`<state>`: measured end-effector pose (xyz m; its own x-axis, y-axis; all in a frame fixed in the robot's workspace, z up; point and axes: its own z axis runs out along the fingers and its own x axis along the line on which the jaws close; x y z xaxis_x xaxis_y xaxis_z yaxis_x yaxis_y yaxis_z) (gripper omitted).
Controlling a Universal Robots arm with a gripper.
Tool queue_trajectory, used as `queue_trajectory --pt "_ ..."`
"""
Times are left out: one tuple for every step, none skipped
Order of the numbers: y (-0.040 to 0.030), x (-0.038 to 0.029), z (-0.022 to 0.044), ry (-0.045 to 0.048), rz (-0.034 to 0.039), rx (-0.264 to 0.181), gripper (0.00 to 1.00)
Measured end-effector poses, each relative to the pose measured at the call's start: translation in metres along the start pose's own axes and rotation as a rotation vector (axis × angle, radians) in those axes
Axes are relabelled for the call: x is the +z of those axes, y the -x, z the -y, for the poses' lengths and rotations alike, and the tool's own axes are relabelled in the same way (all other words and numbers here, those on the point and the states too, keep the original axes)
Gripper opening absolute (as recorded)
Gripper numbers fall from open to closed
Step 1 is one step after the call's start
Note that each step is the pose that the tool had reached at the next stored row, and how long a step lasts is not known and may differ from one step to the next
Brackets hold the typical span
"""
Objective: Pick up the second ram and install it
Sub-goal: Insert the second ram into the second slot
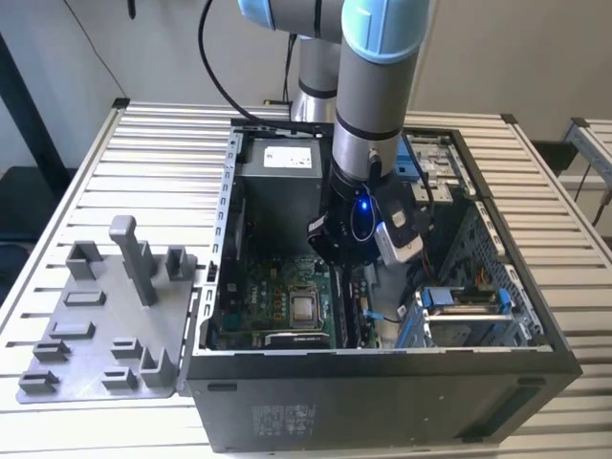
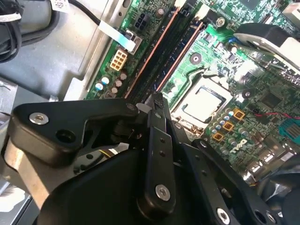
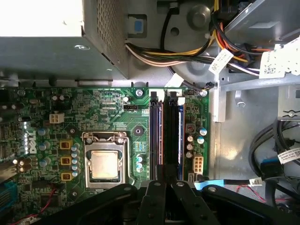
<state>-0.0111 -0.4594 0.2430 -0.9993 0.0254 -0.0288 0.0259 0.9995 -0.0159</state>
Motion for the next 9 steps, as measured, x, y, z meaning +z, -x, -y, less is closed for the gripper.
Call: queue_trajectory --pt "0.0000 0.0000 0.0000 -0.0001 0.0001 0.000 0.11" --pt "0.0000 0.0000 0.0000 -0.0003 0.0002 0.000 0.11" --pt "0.0000 0.0000 0.0000 -0.0006 0.0003 0.000 0.11" --pt "-0.0001 0.0000 0.0000 -0.0007 0.0004 0.000 0.11" --pt "-0.0001 0.0000 0.0000 -0.0010 0.0005 0.000 0.11" --pt "-0.0001 0.0000 0.0000 -0.0011 0.0007 0.000 0.11" --pt "-0.0001 0.0000 0.0000 -0.0013 0.0007 0.000 0.11" --pt "-0.0001 0.0000 0.0000 -0.0015 0.0008 0.000 0.11" --pt "-0.0001 0.0000 0.0000 -0.0016 0.0010 0.000 0.11"
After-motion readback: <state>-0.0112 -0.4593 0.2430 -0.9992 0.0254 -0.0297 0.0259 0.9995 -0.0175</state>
